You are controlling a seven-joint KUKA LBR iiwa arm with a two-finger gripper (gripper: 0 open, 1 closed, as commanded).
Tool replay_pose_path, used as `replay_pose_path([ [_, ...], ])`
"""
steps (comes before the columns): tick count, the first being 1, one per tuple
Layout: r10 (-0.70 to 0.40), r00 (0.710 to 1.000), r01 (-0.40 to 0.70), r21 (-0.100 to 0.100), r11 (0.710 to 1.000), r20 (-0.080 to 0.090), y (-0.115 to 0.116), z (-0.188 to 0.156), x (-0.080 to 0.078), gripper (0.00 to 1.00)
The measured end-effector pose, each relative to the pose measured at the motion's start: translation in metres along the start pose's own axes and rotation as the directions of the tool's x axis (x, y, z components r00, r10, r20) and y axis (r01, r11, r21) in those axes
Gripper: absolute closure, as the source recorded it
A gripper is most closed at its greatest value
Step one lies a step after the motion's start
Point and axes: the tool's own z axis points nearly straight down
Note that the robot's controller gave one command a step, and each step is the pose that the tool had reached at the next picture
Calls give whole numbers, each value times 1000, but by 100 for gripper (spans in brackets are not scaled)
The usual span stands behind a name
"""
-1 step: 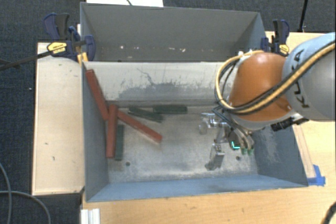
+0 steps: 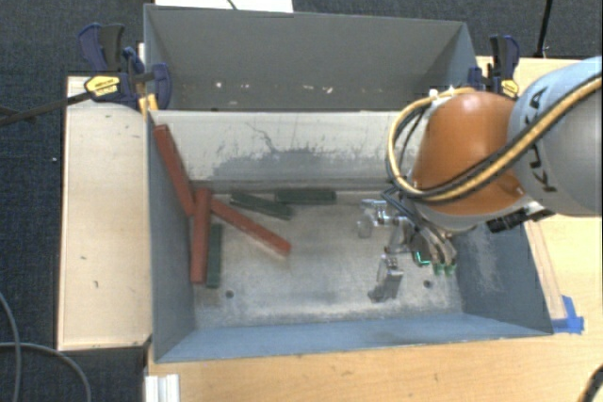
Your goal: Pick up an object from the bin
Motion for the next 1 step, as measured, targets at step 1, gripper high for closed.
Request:
replay_pose_path([
  [1, -60, 998, 60, 2, 998, 1, 38, 4, -1, 0],
])
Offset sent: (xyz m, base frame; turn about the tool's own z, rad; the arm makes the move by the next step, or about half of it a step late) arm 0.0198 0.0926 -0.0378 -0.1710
